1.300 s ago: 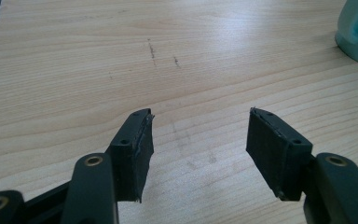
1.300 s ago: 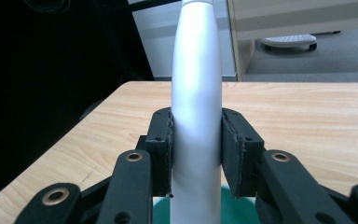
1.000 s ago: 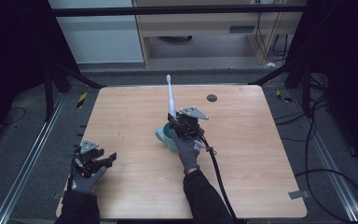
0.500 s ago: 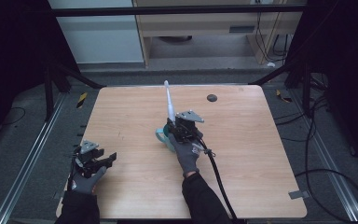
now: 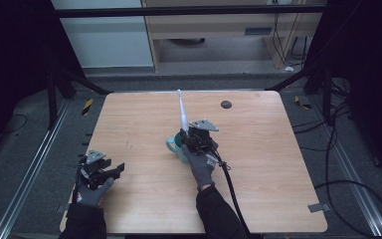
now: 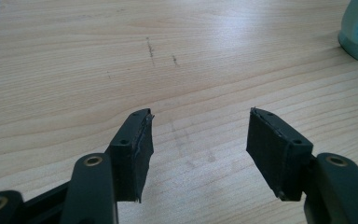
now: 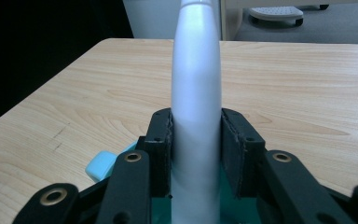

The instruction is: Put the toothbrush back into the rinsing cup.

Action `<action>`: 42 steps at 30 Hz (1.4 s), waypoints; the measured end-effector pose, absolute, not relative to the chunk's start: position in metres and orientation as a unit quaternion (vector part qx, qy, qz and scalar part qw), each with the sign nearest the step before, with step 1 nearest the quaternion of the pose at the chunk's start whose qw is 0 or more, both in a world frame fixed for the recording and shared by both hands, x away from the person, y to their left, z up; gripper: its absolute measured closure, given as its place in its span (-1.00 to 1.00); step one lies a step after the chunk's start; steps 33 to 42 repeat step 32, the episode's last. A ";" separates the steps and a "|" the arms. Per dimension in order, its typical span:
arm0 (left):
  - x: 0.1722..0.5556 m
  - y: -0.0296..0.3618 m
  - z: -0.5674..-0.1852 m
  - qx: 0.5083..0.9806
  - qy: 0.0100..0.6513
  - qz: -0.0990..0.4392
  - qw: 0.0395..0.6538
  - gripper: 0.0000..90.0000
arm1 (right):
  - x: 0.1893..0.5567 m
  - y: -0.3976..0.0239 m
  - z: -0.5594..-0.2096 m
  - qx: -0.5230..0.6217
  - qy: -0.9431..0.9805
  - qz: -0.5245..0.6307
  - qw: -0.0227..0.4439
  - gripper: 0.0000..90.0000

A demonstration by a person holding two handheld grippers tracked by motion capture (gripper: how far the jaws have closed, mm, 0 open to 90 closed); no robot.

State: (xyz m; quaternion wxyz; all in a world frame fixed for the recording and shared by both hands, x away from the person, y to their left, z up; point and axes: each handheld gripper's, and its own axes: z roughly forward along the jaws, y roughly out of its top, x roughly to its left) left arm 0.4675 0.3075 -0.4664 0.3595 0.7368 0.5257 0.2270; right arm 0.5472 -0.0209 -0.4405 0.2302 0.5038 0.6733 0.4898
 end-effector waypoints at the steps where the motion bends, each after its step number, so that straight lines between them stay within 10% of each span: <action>1: 0.467 0.308 -0.466 0.737 0.526 0.227 0.360 -0.11 | 0.547 -0.021 -0.440 0.502 0.674 0.491 0.230 0.43; 23: 0.467 0.307 -0.467 0.742 0.517 0.220 0.366 -0.18 | 0.500 -0.112 -0.403 0.466 0.673 0.514 0.255 -0.50; 42: 0.469 0.305 -0.472 0.749 0.515 0.212 0.360 -0.23 | 0.479 -0.183 -0.432 0.505 0.672 0.467 0.273 -0.55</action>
